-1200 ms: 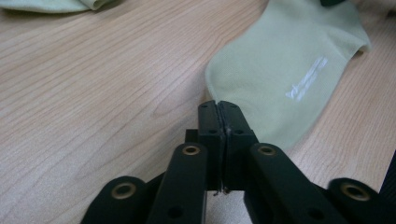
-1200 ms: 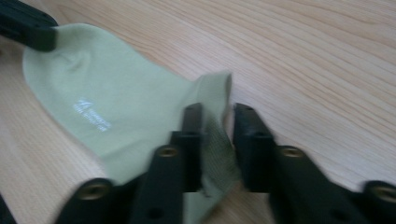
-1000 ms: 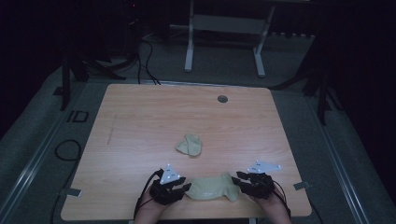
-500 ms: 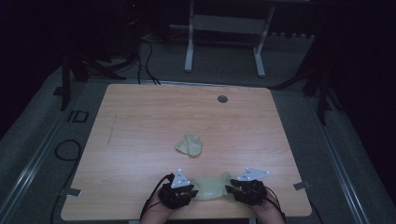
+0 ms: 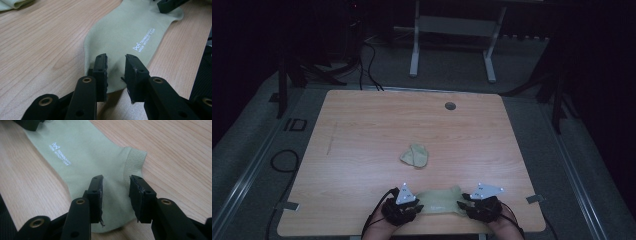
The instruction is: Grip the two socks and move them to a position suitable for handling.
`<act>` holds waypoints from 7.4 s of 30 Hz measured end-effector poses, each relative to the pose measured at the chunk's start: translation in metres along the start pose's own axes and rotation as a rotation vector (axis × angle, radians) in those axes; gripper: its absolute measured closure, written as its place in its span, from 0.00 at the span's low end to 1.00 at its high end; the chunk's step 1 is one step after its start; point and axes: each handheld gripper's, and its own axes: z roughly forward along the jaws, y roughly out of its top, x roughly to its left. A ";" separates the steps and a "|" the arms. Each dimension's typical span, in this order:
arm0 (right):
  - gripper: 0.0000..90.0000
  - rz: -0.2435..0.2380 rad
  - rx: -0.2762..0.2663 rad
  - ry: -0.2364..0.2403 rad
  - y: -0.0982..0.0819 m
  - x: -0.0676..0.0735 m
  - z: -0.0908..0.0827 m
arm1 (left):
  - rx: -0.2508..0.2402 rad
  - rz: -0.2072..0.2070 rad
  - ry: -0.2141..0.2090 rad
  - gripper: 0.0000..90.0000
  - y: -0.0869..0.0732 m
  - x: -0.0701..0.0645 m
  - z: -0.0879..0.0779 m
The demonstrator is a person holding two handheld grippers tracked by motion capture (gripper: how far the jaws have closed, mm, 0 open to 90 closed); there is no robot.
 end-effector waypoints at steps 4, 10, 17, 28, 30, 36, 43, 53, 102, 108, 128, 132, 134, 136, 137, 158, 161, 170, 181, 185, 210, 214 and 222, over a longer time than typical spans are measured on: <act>0.68 -0.010 0.015 0.018 0.002 -0.003 0.000 | 0.000 0.001 -0.016 0.79 0.000 -0.001 0.001; 0.62 -0.029 0.016 0.014 0.010 0.001 -0.004 | -0.029 -0.003 -0.037 0.62 0.002 -0.005 -0.006; 0.54 -0.005 -0.054 0.014 0.027 -0.004 -0.018 | -0.128 -0.009 -0.041 0.54 0.001 0.003 -0.022; 0.49 0.051 -0.168 0.002 0.070 -0.020 -0.023 | -0.139 0.004 0.012 0.54 -0.012 0.017 -0.034; 0.49 0.052 -0.176 -0.002 0.076 -0.021 -0.022 | -0.142 0.003 0.014 0.54 -0.013 0.019 -0.034; 0.49 0.069 -0.201 -0.009 0.114 -0.028 -0.003 | -0.138 0.013 0.019 0.54 -0.014 0.022 -0.032; 0.48 0.063 -0.164 -0.009 0.150 -0.026 0.035 | -0.147 -0.002 0.042 0.54 -0.015 0.024 -0.033; 0.44 0.100 -0.083 -0.047 0.177 -0.022 0.099 | -0.177 -0.034 0.044 0.40 -0.014 0.027 -0.038; 0.87 0.081 -0.030 -0.213 0.127 -0.002 0.061 | -0.145 -0.052 0.047 0.17 -0.012 0.026 -0.037; 0.79 0.118 0.007 -0.157 0.108 0.005 0.075 | -0.144 -0.048 0.046 0.17 -0.011 0.026 -0.037; 0.67 0.119 -0.052 -0.074 0.120 -0.031 0.039 | -0.089 0.027 0.056 0.38 0.045 0.051 -0.012; 0.69 0.116 -0.026 -0.044 0.114 -0.031 0.051 | -0.090 -0.014 0.039 0.46 0.051 0.063 -0.002; 0.68 0.112 -0.017 -0.044 0.113 -0.030 0.055 | -0.074 -0.025 0.042 0.49 0.055 0.070 0.007; 0.69 0.104 0.018 -0.040 0.109 -0.030 0.067 | -0.042 -0.016 0.058 0.52 0.058 0.075 0.017; 0.69 0.106 0.028 -0.037 0.108 -0.030 0.071 | -0.027 -0.013 0.066 0.54 0.059 0.077 0.021; 0.92 0.075 0.061 -0.030 0.099 -0.026 0.084 | 0.062 0.012 0.046 0.94 0.070 0.072 0.050; 0.93 0.078 0.065 -0.032 0.100 -0.026 0.083 | 0.067 0.018 0.068 0.96 0.072 0.069 0.051; 0.93 0.118 -0.017 -0.071 0.107 -0.037 0.054 | 0.032 0.018 0.101 0.97 0.078 0.069 0.031; 0.93 0.211 -0.065 -0.114 0.098 -0.069 0.017 | 0.038 0.010 0.108 0.97 0.083 0.084 0.010; 0.93 0.264 -0.024 -0.125 0.082 -0.080 0.023 | 0.056 0.021 0.114 0.97 0.082 0.086 0.016; 0.90 0.237 0.000 -0.110 0.073 -0.069 0.029 | -0.001 0.015 0.115 0.89 0.083 0.070 0.016; 0.95 0.212 0.019 -0.100 0.071 -0.058 0.034 | 0.042 0.016 0.091 0.97 0.084 0.066 0.028; 0.95 0.214 0.042 -0.087 0.053 -0.056 0.045 | 0.096 -0.012 0.075 0.99 0.070 0.067 0.046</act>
